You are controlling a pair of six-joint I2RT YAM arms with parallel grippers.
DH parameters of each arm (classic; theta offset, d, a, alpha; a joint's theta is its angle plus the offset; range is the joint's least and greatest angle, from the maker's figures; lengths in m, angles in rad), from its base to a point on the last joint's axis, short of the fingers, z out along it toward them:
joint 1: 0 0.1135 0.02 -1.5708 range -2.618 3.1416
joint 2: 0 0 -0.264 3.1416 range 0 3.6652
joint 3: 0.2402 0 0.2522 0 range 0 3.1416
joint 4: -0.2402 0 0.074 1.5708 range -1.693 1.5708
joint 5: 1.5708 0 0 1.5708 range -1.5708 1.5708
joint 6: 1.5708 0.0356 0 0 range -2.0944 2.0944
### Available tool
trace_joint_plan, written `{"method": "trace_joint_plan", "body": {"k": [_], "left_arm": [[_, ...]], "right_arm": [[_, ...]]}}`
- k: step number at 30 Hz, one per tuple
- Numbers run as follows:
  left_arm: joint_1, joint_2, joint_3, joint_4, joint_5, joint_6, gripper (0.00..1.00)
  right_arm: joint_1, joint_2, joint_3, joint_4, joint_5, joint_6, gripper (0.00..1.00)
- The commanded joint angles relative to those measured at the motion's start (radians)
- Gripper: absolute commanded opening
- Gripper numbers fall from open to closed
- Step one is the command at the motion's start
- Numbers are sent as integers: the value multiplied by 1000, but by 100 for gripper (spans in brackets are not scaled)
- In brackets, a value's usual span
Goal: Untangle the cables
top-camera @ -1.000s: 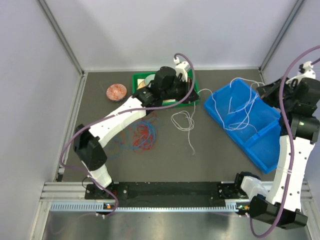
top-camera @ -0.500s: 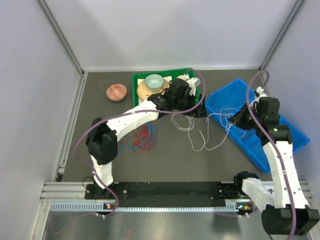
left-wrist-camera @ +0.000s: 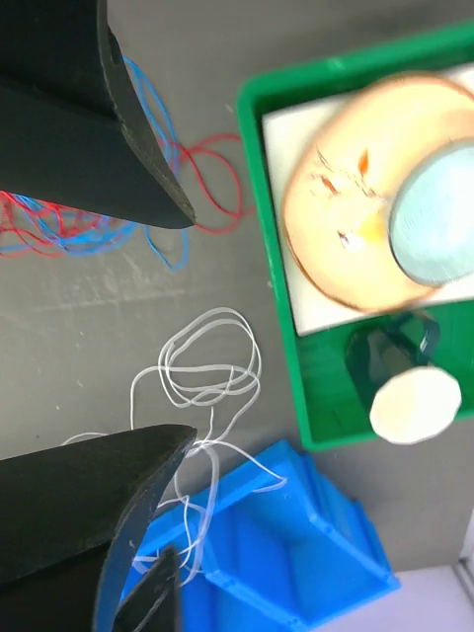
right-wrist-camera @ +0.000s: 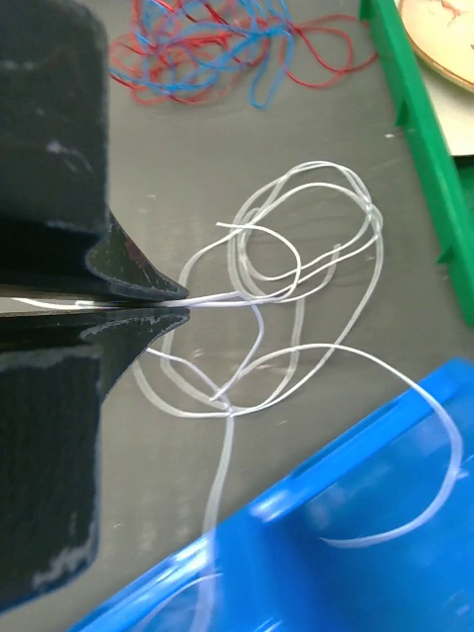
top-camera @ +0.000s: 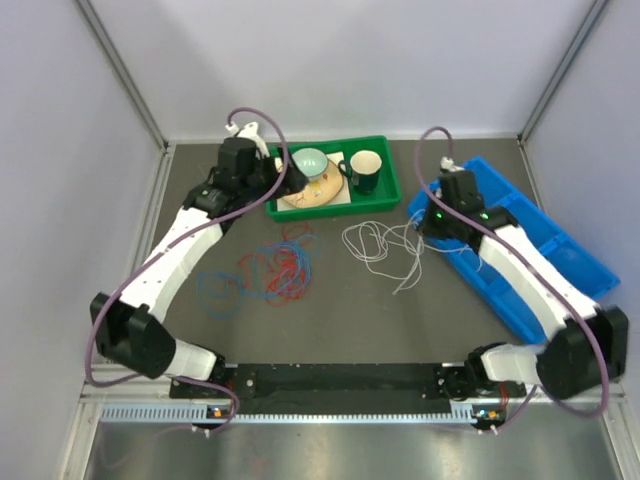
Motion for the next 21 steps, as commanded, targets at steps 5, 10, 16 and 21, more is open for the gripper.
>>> {"method": "trace_joint_plan", "body": {"k": [5,10,16,21], "left_arm": [[19,-113,-122,-52,-54,-14,85],[27,-142,-140,-75,-126,9,85],[34,-139,-146,-75,-124,15,84],[36,-144,-156,-75,-130,15,84]], "right_arm": [[127,379,259,99,219,-55,30],[141,485,313,95,208,-86,62],[153,577,344,84,211,-103,89],[167,634,368,76,216,-121,91]]}}
